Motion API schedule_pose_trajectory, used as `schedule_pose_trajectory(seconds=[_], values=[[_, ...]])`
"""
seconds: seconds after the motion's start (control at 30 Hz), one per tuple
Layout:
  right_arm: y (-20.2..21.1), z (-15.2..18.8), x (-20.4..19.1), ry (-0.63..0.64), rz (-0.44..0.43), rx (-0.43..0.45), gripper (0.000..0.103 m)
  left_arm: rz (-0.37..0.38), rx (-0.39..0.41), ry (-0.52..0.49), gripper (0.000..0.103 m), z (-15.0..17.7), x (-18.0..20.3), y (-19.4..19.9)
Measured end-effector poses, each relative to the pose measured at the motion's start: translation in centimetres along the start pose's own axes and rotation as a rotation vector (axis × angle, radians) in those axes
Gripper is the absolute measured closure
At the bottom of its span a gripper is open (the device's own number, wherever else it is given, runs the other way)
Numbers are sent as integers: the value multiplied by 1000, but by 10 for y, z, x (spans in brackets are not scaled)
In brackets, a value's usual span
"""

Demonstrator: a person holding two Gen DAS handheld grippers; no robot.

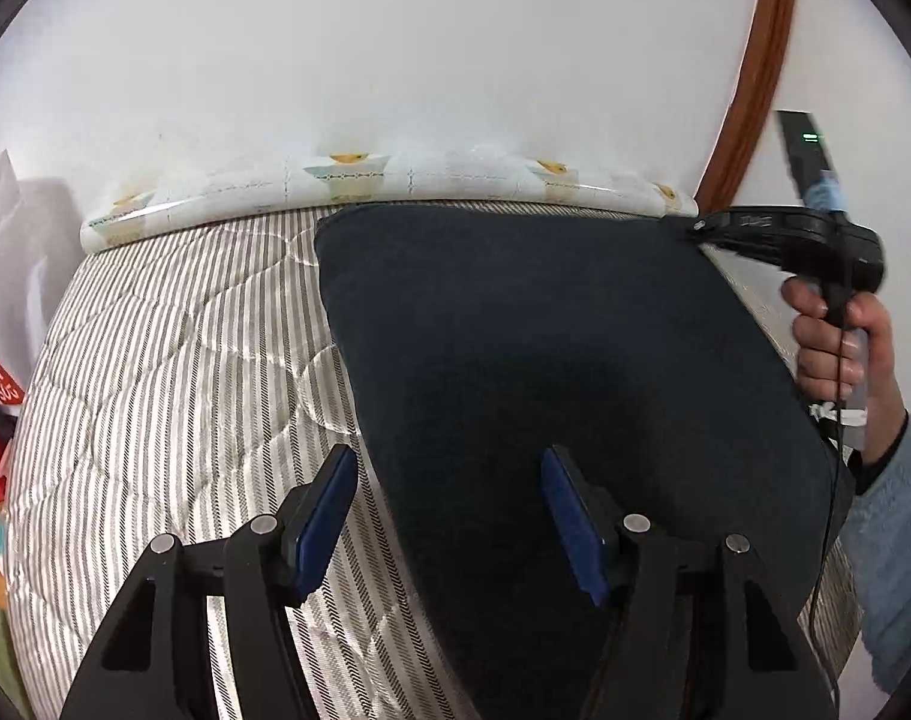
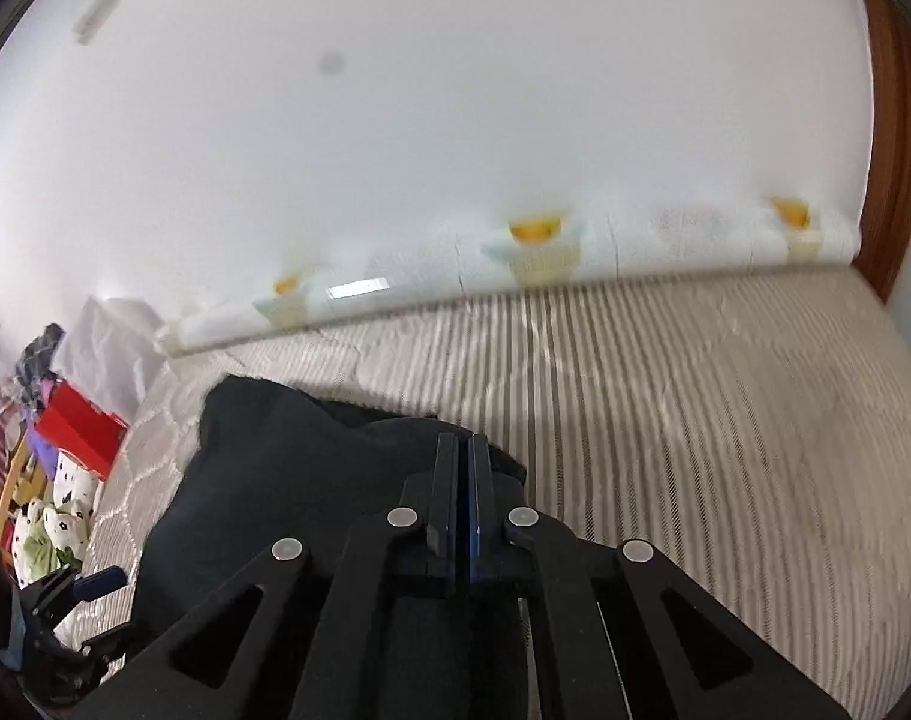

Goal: Fold small clothes

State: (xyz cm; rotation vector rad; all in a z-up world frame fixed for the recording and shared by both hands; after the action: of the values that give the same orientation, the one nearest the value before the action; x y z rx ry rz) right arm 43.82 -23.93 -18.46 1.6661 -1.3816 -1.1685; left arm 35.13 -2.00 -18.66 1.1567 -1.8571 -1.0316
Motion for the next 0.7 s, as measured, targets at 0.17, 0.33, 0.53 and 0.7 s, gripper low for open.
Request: schedule_pose_trajectory(seconds=[0.17, 0.33, 0.53, 0.7], values=[[-8, 7, 4, -7, 68, -36, 96, 7, -4, 13, 42, 5, -1, 4], [30, 44, 8, 19, 74, -39, 72, 17, 5, 24, 42, 20, 0, 16], [51, 108, -3, 104, 33, -70, 63, 54, 4, 49, 42, 41, 7, 21], [39, 131, 0, 72, -65, -89, 98, 83, -9, 78, 42, 50, 10, 22]])
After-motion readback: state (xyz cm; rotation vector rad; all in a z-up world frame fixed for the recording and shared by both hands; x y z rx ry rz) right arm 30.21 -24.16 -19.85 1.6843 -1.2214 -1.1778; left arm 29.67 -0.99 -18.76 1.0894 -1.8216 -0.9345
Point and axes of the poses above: each gripper's, at about its wrist camera, not at the fingertips, and y roughly against the way its jaws point, x to its right, z to its underside, the point moved 9 cm from there along -y, roughly the way its jaws point, and after that the axes turned 15 degrees about -x, right-handed, at the moved point
